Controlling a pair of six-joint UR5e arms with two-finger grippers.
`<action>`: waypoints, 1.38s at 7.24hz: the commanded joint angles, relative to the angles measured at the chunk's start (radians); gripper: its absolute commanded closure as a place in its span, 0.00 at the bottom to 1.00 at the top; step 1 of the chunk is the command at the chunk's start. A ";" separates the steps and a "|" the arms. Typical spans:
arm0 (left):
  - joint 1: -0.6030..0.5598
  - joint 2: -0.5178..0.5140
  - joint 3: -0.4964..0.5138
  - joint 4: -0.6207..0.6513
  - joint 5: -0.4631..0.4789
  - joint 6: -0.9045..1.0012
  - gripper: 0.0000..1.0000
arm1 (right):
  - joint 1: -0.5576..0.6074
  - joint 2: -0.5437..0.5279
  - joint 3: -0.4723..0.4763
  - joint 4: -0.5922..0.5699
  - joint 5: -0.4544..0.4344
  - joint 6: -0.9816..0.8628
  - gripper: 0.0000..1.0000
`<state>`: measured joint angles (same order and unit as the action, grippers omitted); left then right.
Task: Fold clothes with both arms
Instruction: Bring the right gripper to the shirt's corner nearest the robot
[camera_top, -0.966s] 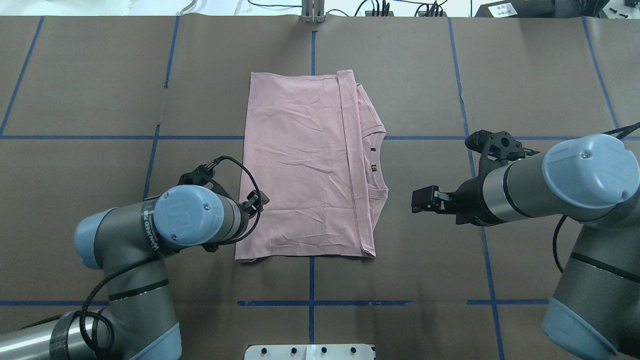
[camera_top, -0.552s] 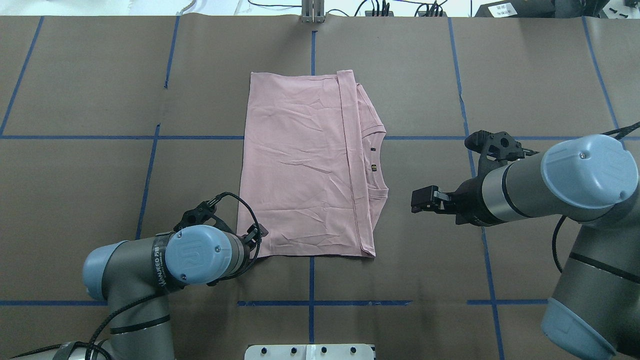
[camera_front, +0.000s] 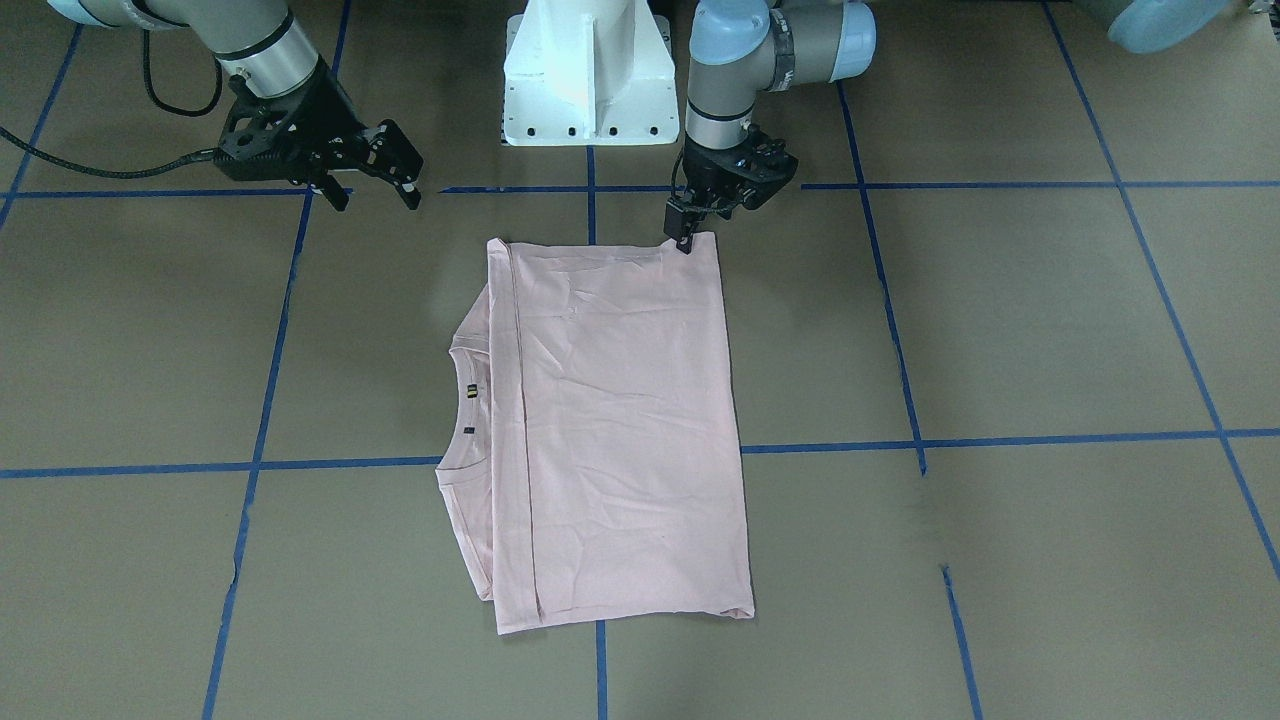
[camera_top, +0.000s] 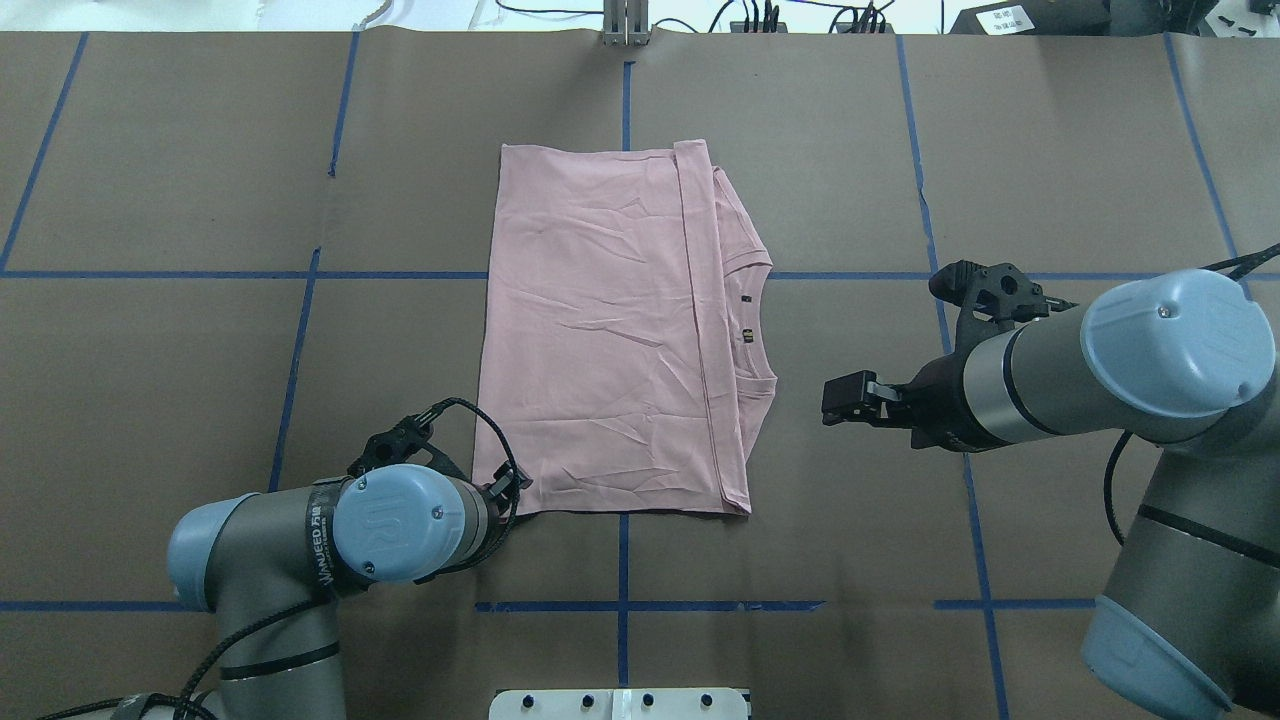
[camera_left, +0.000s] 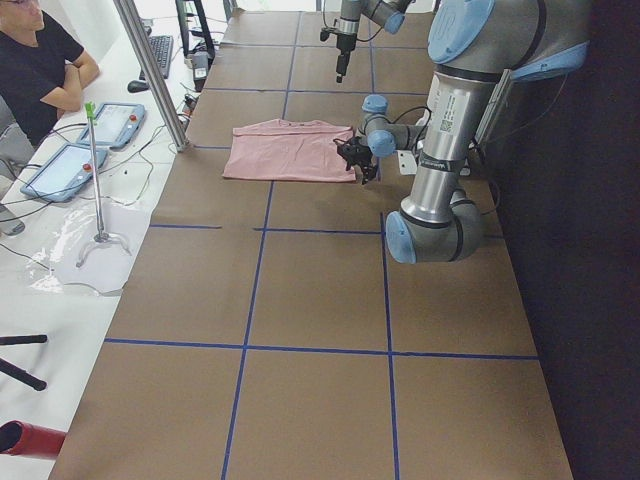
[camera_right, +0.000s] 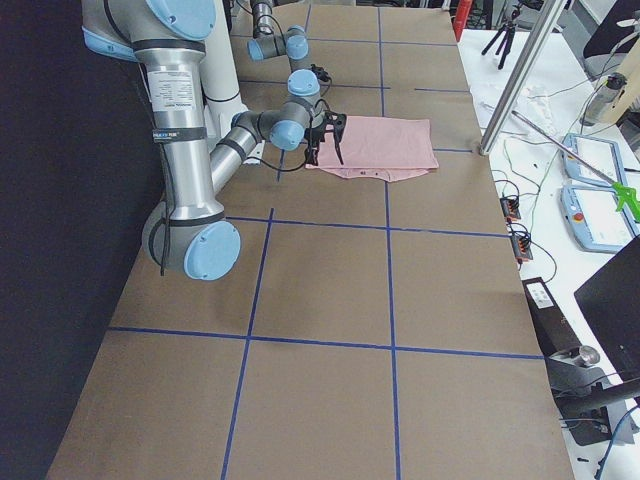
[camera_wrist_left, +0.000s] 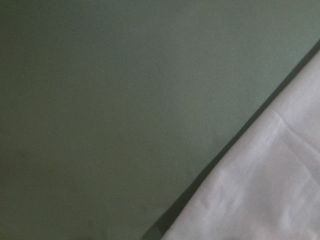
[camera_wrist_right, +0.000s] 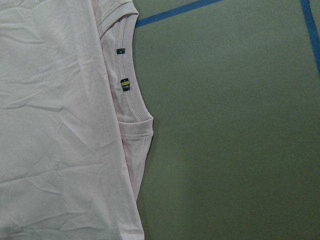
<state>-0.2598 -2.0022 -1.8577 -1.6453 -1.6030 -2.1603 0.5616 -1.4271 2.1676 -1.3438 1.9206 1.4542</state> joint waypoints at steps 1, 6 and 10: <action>-0.002 -0.003 -0.001 0.001 0.002 -0.001 0.76 | 0.001 -0.001 0.001 0.000 0.000 0.000 0.00; -0.039 -0.009 -0.032 -0.001 0.000 0.017 1.00 | 0.001 0.000 -0.012 0.000 -0.002 0.000 0.00; -0.047 -0.001 -0.046 0.001 -0.005 0.151 1.00 | -0.078 0.153 -0.163 -0.014 -0.084 0.247 0.00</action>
<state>-0.3059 -2.0057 -1.9027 -1.6446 -1.6068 -2.0362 0.5275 -1.3838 2.0898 -1.3467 1.8897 1.5725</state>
